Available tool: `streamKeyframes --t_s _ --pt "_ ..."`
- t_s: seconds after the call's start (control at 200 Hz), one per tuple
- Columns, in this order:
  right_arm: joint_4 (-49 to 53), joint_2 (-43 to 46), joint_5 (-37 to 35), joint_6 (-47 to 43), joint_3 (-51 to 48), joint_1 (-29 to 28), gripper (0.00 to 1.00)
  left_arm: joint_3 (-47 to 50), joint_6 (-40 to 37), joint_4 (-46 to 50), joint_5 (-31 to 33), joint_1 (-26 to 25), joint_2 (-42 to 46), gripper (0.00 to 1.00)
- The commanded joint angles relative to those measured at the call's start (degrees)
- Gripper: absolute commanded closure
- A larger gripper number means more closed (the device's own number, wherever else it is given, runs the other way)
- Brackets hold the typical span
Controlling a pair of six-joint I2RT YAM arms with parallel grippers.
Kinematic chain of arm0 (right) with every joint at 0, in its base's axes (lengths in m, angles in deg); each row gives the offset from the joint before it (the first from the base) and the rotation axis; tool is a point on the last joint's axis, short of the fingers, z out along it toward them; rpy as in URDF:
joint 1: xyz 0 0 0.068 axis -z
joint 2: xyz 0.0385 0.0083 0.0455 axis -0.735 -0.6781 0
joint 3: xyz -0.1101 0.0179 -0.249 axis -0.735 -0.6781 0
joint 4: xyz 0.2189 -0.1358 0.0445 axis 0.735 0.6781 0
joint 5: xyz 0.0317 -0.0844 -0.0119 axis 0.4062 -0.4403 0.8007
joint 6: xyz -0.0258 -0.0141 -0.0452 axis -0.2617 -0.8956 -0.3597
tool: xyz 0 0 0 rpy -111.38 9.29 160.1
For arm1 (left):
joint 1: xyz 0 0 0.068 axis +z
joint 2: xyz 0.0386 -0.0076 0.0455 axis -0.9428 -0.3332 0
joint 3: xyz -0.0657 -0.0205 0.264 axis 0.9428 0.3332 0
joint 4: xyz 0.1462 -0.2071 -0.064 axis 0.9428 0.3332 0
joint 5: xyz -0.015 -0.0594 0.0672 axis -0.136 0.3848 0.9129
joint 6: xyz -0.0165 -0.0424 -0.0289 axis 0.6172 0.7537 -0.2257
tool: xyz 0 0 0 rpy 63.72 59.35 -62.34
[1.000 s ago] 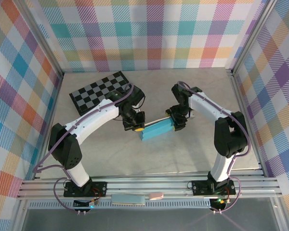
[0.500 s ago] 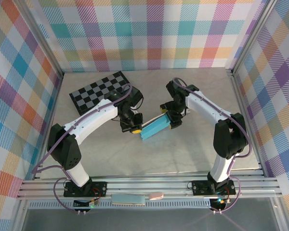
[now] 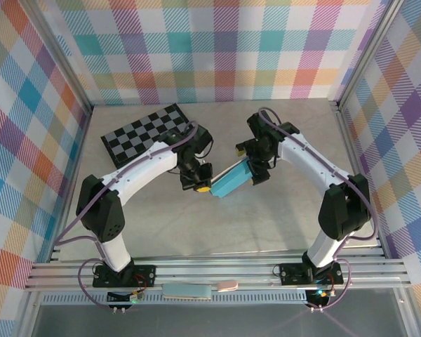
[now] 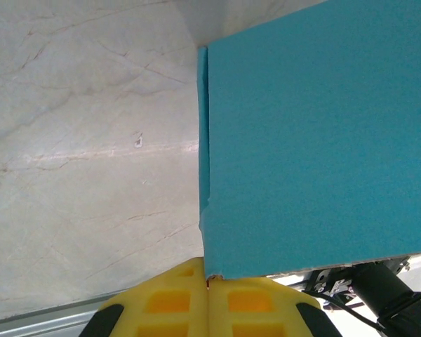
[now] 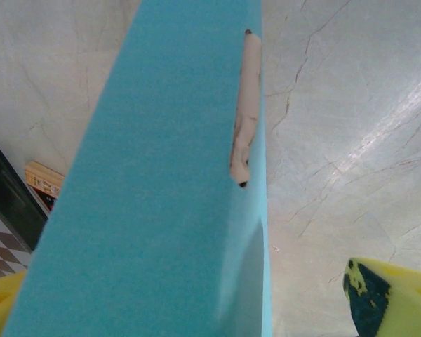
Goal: Fold the paper box
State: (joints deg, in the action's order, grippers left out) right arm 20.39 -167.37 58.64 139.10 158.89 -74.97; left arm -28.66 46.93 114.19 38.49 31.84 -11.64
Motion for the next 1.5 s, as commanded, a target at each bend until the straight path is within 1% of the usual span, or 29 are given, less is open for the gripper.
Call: streamKeyframes --t_s 0.0,0.2,0.31,0.415,0.55,0.65,0.735,0.83,0.91,1.06,1.25,1.5 --pt "2.37 1.47 1.27 -1.38 -2.23 0.99 0.04 -3.15 -1.87 -2.91 -1.06 0.2 -2.51 1.0" --pt "3.92 1.39 1.93 -2.84 -1.47 2.92 0.03 -7.15 -3.25 -1.85 -1.41 0.2 -5.67 1.0" --pt "5.16 1.39 1.16 -2.46 -1.47 3.71 0.03 -11.18 -4.67 0.18 -1.4 0.2 -8.29 1.0" --pt "6.4 1.43 1.72 -1.92 -2.77 6.39 0.03 -15.03 -6.05 2.5 -1.87 0.25 -11.12 1.0" --pt "8.04 0.95 4.06 -0.89 -4.3 10.36 0.06 -19.15 -7.46 5.23 -3.15 0.21 -14.35 1.0" --pt "10.25 -0.14 4.08 -0.74 -2.49 11.35 0.06 -22.97 -8.3 7.24 -4.08 0.22 -17.0 1.0" --pt "12.71 -1.58 3.58 -0.94 0.15 11.8 0.05 -28.14 -9.11 10.02 -4.96 0.2 -20.27 1.0" --pt "14.69 -2.56 1.3 -1.76 3.26 12.18 0.01 -32.61 -9.41 11.98 -4.92 0.11 -23.01 1.0" --pt "14.58 -3.11 1.97 -2.16 4.06 13.21 0.01 -34.09 -9.65 12.35 -5.23 0.11 -24.42 1.0" --pt "12.97 -2.88 4.27 -2.23 1.79 15.97 0.01 -37.19 -10.2 13.79 -5.84 0.22 -27.24 1.0" --pt "14.82 -2.45 5.79 -4.35 1.1 19.32 0.01 -41.84 -10.55 16.11 -6.67 0.2 -29.34 1.0" --pt "14.77 -1.12 7.46 -9.62 0.46 24.7 0.01 -41.99 -11.46 17.13 -7.01 0.2 -28.91 1.0"
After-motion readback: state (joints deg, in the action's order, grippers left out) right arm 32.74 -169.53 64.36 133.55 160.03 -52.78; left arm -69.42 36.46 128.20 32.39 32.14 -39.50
